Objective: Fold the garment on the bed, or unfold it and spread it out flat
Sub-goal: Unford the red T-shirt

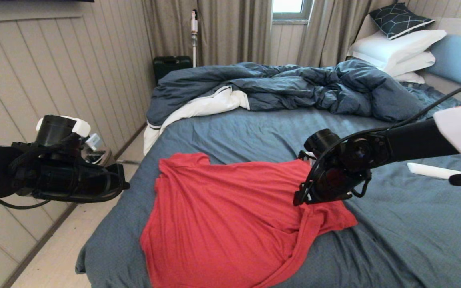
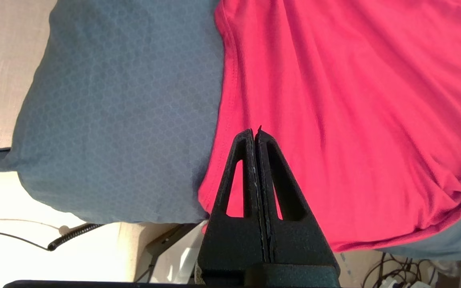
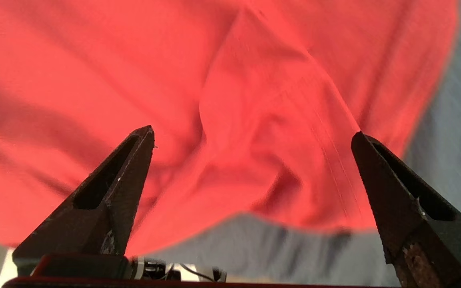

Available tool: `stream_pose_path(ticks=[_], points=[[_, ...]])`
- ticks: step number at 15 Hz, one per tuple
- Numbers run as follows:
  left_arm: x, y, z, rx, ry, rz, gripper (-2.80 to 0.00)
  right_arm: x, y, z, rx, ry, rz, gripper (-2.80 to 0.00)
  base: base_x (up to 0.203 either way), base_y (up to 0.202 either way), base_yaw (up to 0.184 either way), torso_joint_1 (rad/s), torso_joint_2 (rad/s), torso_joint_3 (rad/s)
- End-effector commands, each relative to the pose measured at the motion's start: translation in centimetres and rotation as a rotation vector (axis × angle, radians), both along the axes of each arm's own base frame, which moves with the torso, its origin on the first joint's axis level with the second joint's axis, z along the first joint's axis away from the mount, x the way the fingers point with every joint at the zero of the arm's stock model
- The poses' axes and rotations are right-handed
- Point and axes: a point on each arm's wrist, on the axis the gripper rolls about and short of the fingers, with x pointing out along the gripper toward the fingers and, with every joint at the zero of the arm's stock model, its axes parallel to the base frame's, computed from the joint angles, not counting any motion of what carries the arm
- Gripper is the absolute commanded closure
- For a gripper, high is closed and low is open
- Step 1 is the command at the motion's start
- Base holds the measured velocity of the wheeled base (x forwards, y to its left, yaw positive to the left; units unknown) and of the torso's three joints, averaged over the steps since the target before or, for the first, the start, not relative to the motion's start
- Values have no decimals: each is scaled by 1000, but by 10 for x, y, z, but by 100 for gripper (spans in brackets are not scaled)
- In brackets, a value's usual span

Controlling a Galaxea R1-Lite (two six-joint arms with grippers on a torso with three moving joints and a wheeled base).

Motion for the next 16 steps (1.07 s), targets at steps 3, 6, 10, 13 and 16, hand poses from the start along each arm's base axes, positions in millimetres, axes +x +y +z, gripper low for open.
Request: stream_pose_path(ticks=[3, 6, 10, 13, 16], points=[[4, -3, -8, 3, 26, -7, 0, 13, 0, -20, -31, 34, -18, -280, 0, 0, 0, 0, 0, 0], [4, -6, -10, 3, 32, -15, 0, 15, 1, -23, -49, 34, -25, -280, 0, 0, 0, 0, 0, 0], [5, -6, -10, 4, 34, -14, 0, 15, -1, -22, -50, 36, -28, 0, 0, 0, 0, 0, 0, 0], [4, -7, -10, 4, 35, -18, 0, 12, 0, -18, -54, 25, -31, 0, 0, 0, 0, 0, 0, 0], [4, -6, -11, 6, 38, -18, 0, 11, 2, -14, -58, 12, -27, 0, 0, 0, 0, 0, 0, 0]])
